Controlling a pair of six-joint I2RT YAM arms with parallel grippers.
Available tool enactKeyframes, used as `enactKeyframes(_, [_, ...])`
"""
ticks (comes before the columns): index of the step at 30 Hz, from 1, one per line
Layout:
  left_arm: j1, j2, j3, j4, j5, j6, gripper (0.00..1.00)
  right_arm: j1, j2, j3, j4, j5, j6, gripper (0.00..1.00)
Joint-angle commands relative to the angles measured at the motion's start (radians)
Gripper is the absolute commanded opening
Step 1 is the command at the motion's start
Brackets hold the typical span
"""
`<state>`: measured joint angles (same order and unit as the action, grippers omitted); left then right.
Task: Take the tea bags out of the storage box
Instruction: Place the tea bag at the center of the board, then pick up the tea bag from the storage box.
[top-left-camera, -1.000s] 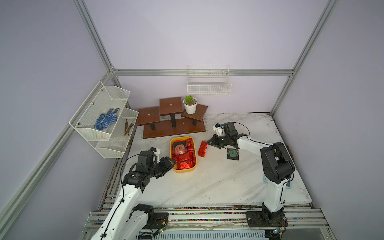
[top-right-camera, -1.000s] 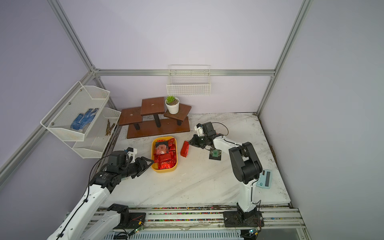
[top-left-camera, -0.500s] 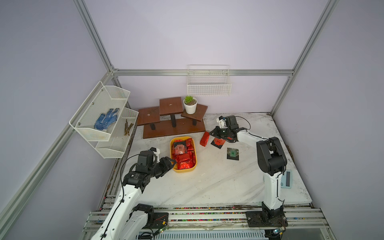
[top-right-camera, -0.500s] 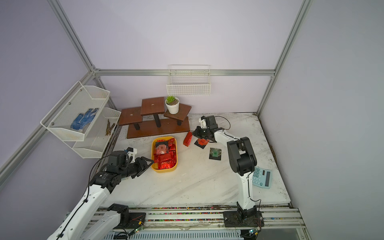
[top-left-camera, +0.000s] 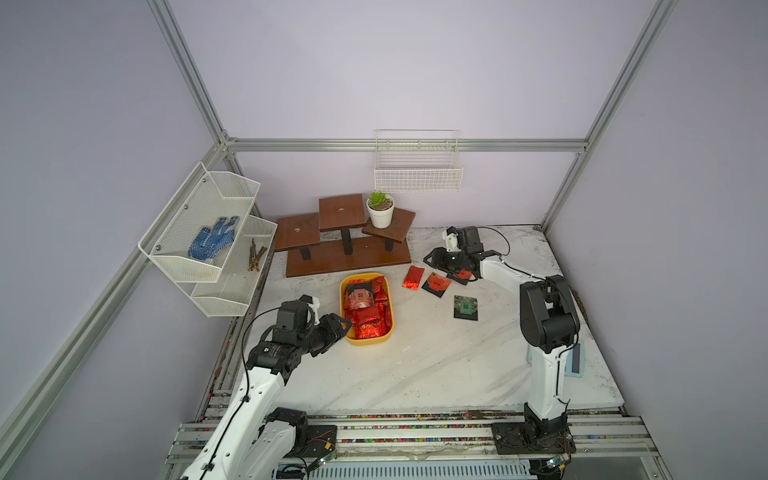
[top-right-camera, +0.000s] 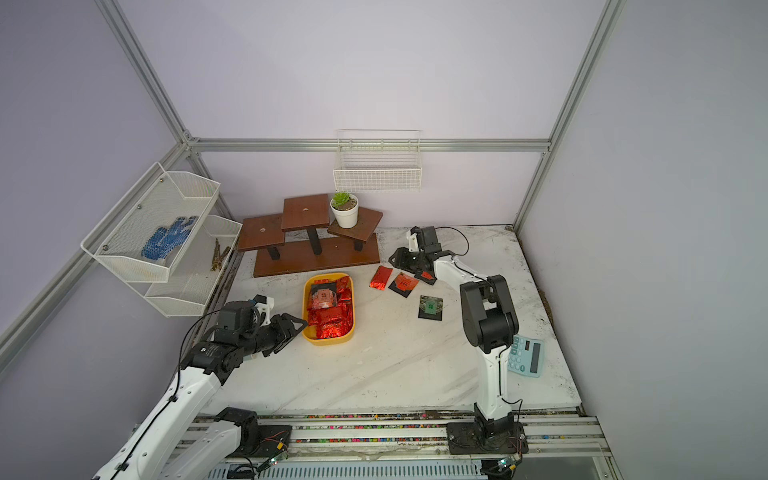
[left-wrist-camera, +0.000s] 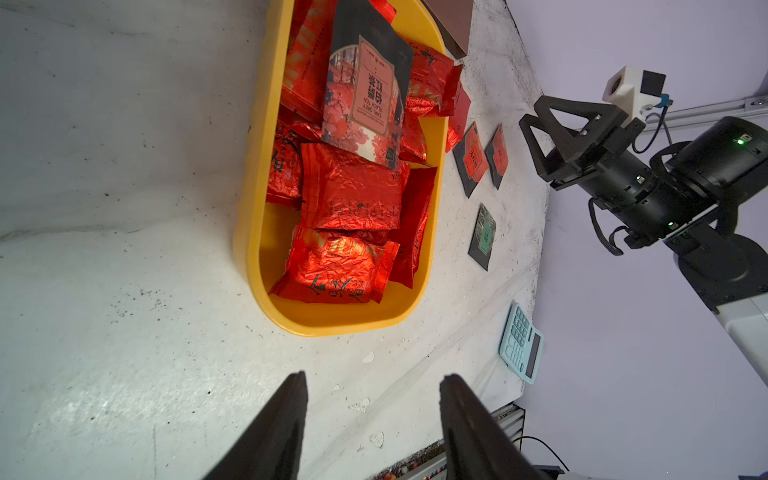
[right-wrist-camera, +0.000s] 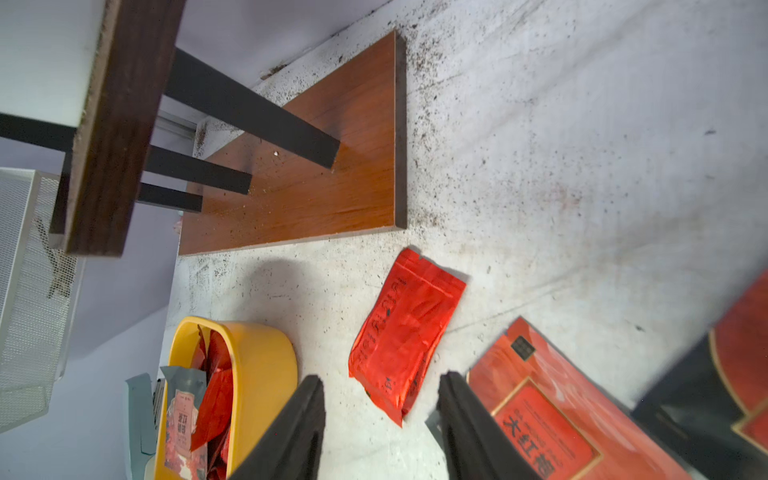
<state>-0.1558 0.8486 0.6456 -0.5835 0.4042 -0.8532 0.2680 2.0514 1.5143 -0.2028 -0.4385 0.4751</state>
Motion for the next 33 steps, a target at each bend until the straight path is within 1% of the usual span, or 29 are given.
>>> enactKeyframes(1, [-0.007,0.033,0.06,0.014,-0.041,0.025,0.53,-0.006,-0.093,-0.056,-0.005,0.032,-0.027,0.5])
enactKeyframes(5, [-0.007,0.095,0.087,0.018,-0.083,0.042,0.51,-0.005,-0.172,-0.141,0.01,0.043,-0.041,0.49])
enactKeyframes(8, [-0.008,0.145,0.103,0.053,-0.082,0.04,0.5,-0.005,-0.232,-0.2,0.016,0.053,-0.047,0.49])
enactKeyframes(15, [-0.017,0.26,0.133,0.163,-0.086,0.007,0.49,0.0,-0.366,-0.323,0.057,0.032,-0.026,0.48])
enactKeyframes(23, [-0.096,0.37,0.134,0.272,-0.218,-0.063,0.52,0.023,-0.48,-0.419,0.068,0.007,-0.015,0.48])
enactKeyframes(26, [-0.115,0.402,0.112,0.329,-0.247,-0.099,0.53,0.027,-0.502,-0.445,0.065,-0.005,-0.012,0.48])
enactKeyframes(27, [-0.12,0.411,0.106,0.344,-0.256,-0.108,0.53,0.027,-0.539,-0.453,0.066,-0.007,-0.01,0.48])
enactKeyframes(29, [-0.129,0.432,0.098,0.383,-0.272,-0.127,0.53,0.03,-0.566,-0.477,0.071,-0.014,-0.006,0.48])
enactKeyframes(33, [-0.155,0.48,0.115,0.411,-0.312,-0.143,0.53,0.03,-0.601,-0.503,0.061,-0.026,-0.011,0.49])
